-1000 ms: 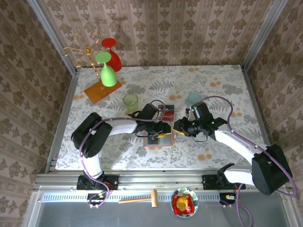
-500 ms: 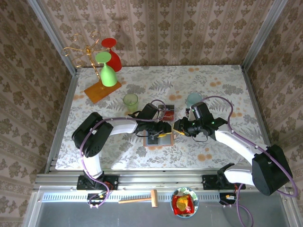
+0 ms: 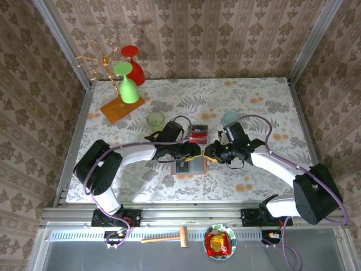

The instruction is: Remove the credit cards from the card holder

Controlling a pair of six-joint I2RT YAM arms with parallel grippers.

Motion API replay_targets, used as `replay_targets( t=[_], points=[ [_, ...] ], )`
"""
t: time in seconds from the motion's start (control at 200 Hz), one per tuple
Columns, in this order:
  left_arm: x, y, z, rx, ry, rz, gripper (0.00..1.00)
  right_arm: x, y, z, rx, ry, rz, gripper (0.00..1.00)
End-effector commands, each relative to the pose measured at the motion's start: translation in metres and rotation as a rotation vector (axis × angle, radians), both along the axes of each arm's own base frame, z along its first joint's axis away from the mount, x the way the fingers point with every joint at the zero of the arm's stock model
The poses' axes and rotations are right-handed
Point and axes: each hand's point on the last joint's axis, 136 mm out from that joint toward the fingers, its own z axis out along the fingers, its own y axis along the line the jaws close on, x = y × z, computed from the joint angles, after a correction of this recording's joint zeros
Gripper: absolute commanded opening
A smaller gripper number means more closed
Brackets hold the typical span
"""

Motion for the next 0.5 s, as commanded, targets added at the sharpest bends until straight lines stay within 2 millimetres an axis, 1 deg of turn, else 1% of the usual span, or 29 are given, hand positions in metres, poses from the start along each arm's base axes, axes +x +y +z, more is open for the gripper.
replay_targets(
  t=[0.0,0.04,0.07,0.085,0.115,0.335,0.495],
  points=[
    [-0.002,0.015,0.002,0.015,-0.007,0.022,0.44,0.007,0.015,0.010,0.026,-0.013,0.019,0.32],
    [-0.002,0.019,0.003,0.016,-0.009,0.029,0.44,0.007,0.018,0.009,0.026,-0.008,0.025,0.32],
    [-0.003,0.023,0.002,0.020,-0.007,0.035,0.44,0.008,0.021,0.012,0.031,-0.015,0.031,0.32],
    [-0.003,0.025,0.002,0.022,-0.007,0.037,0.44,0.008,0.023,0.004,0.022,0.003,0.035,0.32],
    [-0.003,0.028,0.002,0.023,-0.008,0.042,0.44,0.008,0.026,0.002,0.018,0.011,0.040,0.31],
    [-0.010,0.060,-0.002,0.063,-0.020,0.098,0.44,0.013,0.056,-0.008,0.011,0.029,0.097,0.31],
    [-0.019,0.077,-0.010,0.089,-0.015,0.118,0.42,0.015,0.075,-0.016,0.010,0.043,0.130,0.29]
  ],
)
